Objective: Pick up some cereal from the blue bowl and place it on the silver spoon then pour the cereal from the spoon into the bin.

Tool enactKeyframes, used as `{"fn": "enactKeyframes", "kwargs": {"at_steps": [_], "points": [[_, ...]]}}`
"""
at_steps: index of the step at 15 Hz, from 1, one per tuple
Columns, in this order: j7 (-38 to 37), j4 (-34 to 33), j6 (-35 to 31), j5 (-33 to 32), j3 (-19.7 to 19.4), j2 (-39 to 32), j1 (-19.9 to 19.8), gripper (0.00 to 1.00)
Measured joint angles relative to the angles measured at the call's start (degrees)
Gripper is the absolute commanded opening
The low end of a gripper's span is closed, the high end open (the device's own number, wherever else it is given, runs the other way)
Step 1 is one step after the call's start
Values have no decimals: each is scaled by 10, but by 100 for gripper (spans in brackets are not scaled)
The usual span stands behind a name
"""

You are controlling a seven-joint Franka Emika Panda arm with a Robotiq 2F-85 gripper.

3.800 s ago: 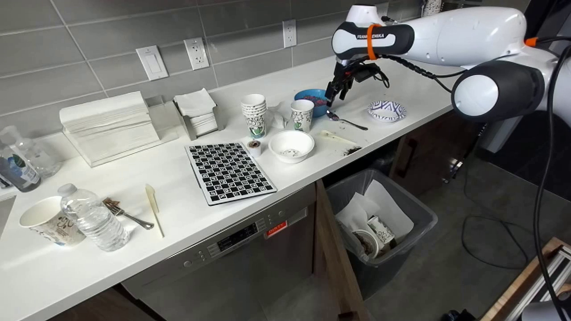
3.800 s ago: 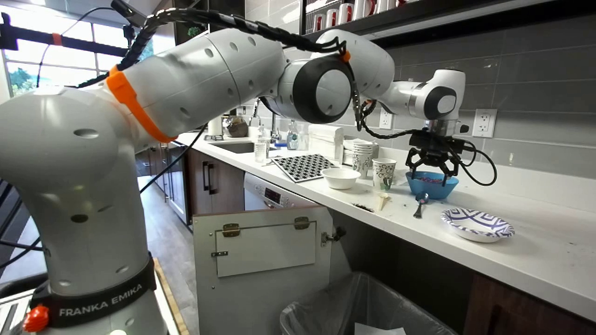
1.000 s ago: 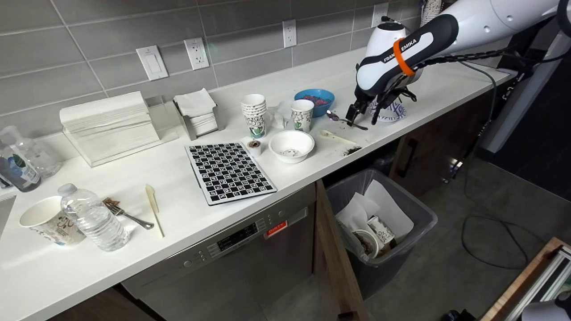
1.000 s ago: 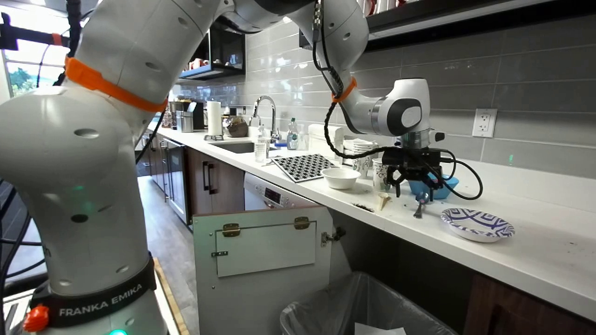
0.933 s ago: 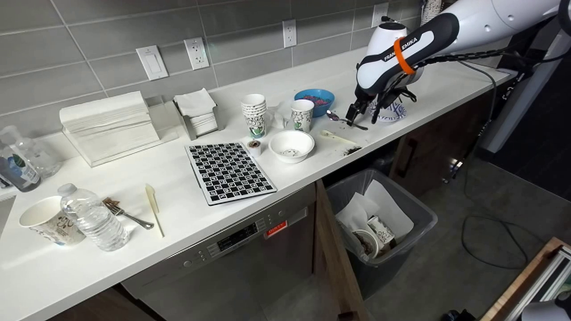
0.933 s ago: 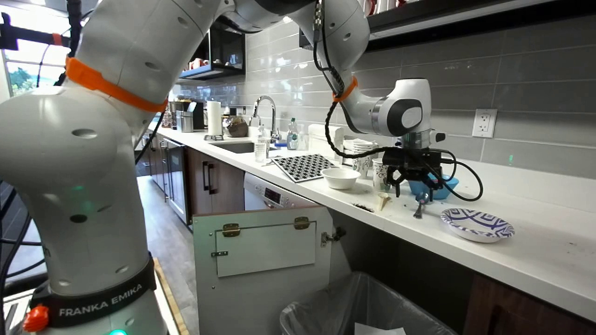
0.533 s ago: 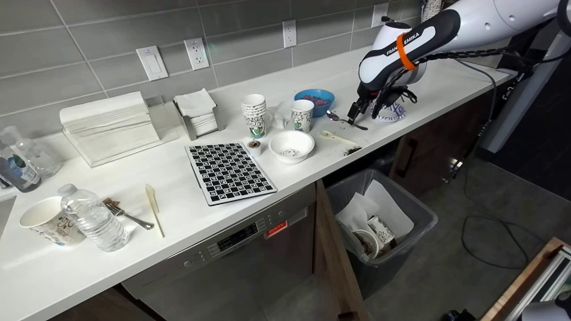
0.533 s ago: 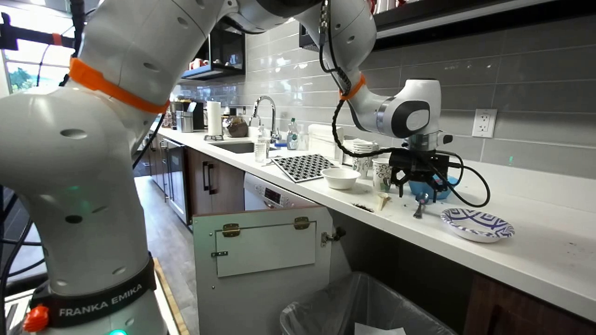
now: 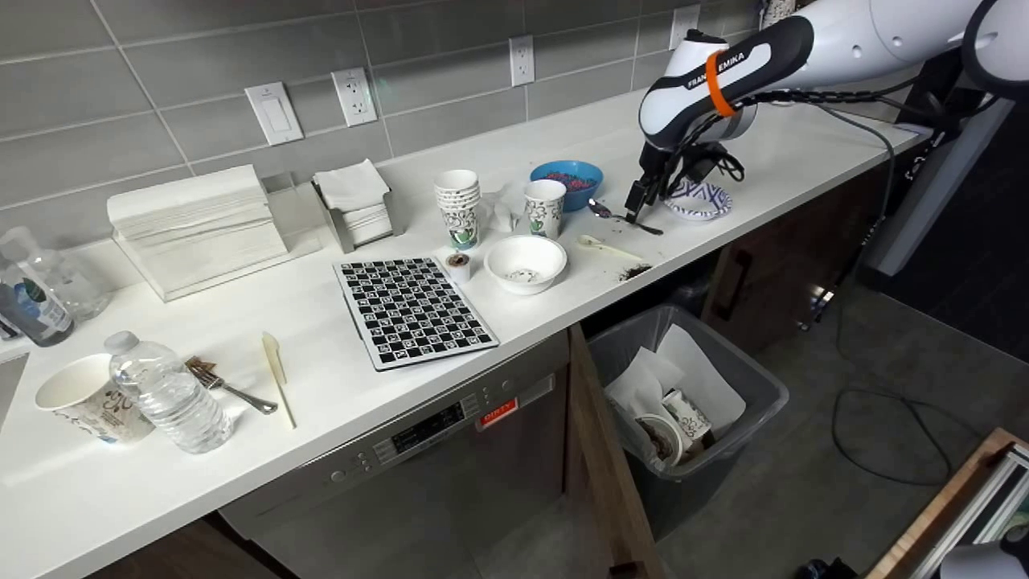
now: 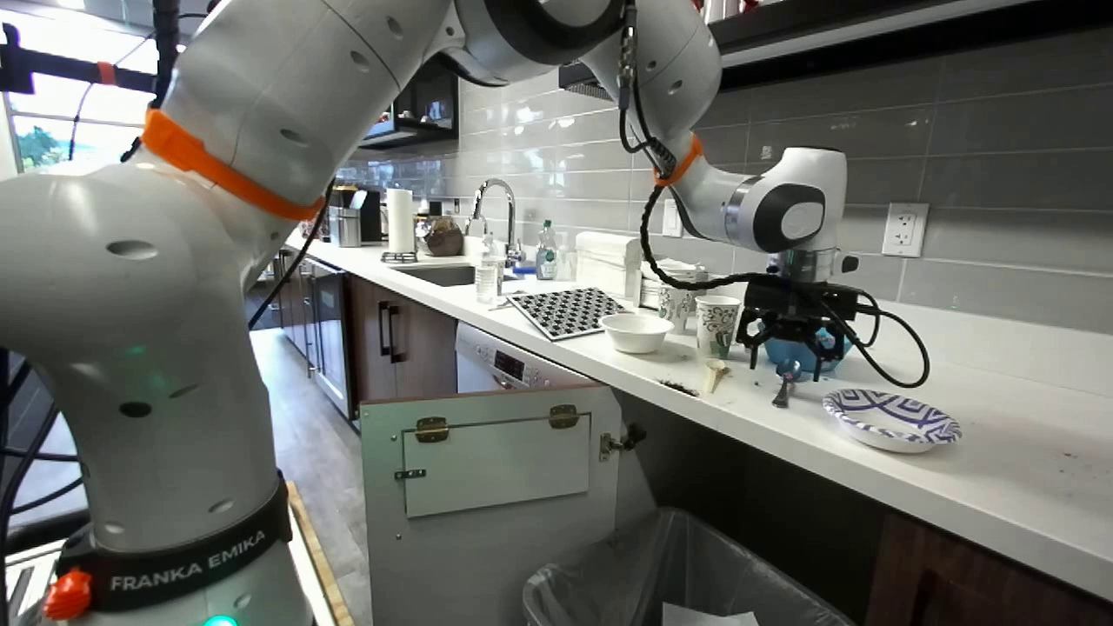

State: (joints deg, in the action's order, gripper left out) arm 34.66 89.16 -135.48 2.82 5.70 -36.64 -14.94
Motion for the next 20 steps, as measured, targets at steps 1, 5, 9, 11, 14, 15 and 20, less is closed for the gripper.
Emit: {"fn": "enactKeyframes", "kwargs": {"at_steps": [1,5,9,11,14,15,20], "points": [[3,-13,11,0,0,-7,0,99],[9,-61,43,1,0,-38,0,100],[15,-101,63,1,0,-71,4,100],[15,-114,64,0,0,-82,6,91],[15,-130,64,0,0,-95,9,65],[15,-135,64,0,0,-99,9,57],[15,-163,71,-2,-3,-110,10,39]]}}
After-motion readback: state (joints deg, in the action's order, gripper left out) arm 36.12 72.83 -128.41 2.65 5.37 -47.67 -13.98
